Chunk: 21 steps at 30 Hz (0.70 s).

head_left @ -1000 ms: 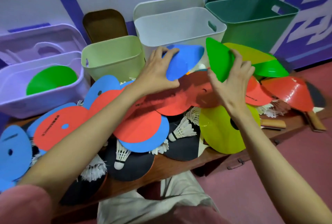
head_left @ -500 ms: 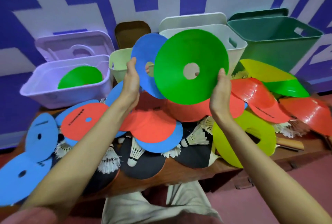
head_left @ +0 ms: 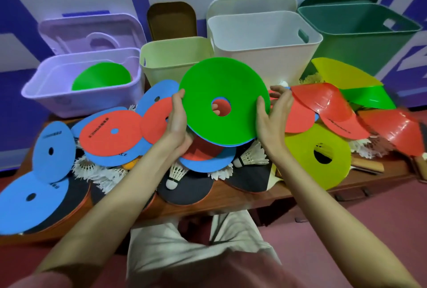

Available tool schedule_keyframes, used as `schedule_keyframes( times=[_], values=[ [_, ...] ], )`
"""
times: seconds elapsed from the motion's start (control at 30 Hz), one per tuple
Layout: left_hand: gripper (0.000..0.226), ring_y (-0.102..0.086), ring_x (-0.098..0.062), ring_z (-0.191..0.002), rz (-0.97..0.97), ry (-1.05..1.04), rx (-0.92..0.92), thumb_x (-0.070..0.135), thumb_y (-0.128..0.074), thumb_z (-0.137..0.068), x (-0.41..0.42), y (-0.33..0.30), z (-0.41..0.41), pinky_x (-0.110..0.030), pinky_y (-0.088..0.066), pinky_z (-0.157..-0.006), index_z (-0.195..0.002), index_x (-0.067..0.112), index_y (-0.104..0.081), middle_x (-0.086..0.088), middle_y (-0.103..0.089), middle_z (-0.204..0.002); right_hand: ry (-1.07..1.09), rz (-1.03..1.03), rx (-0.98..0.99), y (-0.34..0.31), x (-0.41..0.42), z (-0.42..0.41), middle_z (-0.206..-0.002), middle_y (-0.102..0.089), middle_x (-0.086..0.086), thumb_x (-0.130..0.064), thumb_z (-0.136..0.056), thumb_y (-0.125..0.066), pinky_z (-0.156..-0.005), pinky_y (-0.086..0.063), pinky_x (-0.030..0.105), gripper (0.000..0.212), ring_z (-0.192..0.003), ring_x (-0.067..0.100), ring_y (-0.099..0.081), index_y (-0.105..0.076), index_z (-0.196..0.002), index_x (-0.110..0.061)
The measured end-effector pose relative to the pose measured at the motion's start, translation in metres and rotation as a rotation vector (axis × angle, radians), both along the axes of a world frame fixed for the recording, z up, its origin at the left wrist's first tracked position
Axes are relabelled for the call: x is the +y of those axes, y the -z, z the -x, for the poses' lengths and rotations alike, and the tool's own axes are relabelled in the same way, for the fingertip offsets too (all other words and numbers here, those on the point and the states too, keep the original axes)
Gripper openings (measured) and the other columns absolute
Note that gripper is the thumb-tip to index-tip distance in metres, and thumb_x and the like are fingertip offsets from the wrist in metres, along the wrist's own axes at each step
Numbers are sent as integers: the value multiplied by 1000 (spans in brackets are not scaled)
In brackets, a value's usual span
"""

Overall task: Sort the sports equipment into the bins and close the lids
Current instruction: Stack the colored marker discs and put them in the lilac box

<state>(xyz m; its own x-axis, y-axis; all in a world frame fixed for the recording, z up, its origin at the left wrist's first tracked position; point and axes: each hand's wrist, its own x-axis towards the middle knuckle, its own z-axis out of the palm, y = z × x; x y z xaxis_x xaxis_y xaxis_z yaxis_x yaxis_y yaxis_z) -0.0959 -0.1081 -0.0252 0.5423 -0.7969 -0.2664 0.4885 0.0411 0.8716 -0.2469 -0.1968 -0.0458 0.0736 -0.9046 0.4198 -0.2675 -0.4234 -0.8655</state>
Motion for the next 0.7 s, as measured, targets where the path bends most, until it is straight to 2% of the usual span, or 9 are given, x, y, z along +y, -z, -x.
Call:
schedule_keyframes(
  times=[0.07,0.1,0.17,0.23,0.27,0.37,0.47,0.57,0.7],
  values=[
    [53,-68,-26,-82,19,6,9,43,-26,-100,2,2,7,-39,-57,-77,-105,11,-68,-16,-72,-94,49,17,-23,0,5,13,-111,-43,7,-11,-88,-51,-90,-38,32,28,-106,26,-47,-46,-114,-1],
    [53,-68,-25,-79,31,11,12,44,-26,-101,3,3,10,-40,-57,-78,-101,14,-69,-13,-73,-91,72,13,-26,1,7,21,-111,-42,5,-12,-88,-51,-90,-41,35,28,-105,28,-48,-47,-114,-2],
    [55,-68,-26,-80,39,30,27,48,-25,-100,5,9,16,-42,-56,-81,-105,13,-67,-14,-73,-92,115,-21,-8,6,14,41,-111,-41,4,-12,-85,-51,-90,-42,42,28,-102,29,-48,-47,-112,-5],
    [54,-69,-22,-72,27,29,39,46,-24,-101,8,12,21,-36,-58,-72,-102,12,-66,-11,-73,-84,158,-41,73,13,20,63,-112,-40,6,-13,-83,-53,-92,-40,45,30,-102,31,-46,-48,-111,-6],
    [54,-68,-22,-74,20,26,50,46,-25,-101,9,14,23,-35,-58,-71,-104,10,-66,-12,-73,-86,180,-53,144,17,22,74,-113,-41,10,-13,-82,-54,-93,-37,45,31,-105,33,-45,-48,-112,-6],
    [61,-61,-33,-92,2,29,69,50,-30,-97,11,16,29,-41,-56,-78,-126,4,-58,-29,-62,-116,312,-95,510,25,27,100,-117,-44,22,-14,-81,-59,-92,-29,43,37,-113,38,-39,-50,-115,-5],
    [62,-60,-33,-92,23,24,94,50,-32,-96,12,19,32,-45,-52,-88,-128,3,-57,-30,-60,-115,395,-93,850,28,34,117,-114,-51,23,-19,-79,-63,-87,-31,46,40,-112,41,-40,-53,-115,-4],
    [58,-63,-28,-86,61,26,104,48,-29,-97,13,20,35,-49,-49,-93,-123,5,-59,-24,-64,-104,365,-58,971,31,39,124,-102,-59,21,-19,-78,-63,-75,-32,43,39,-100,41,-46,-52,-112,-2],
    [59,-64,-29,-82,44,-7,86,47,-29,-97,14,21,38,-46,-52,-88,-125,4,-59,-24,-65,-103,296,-98,945,31,36,124,-95,-63,20,-16,-79,-61,-70,-34,42,38,-93,42,-51,-47,-112,-3]
  ],
)
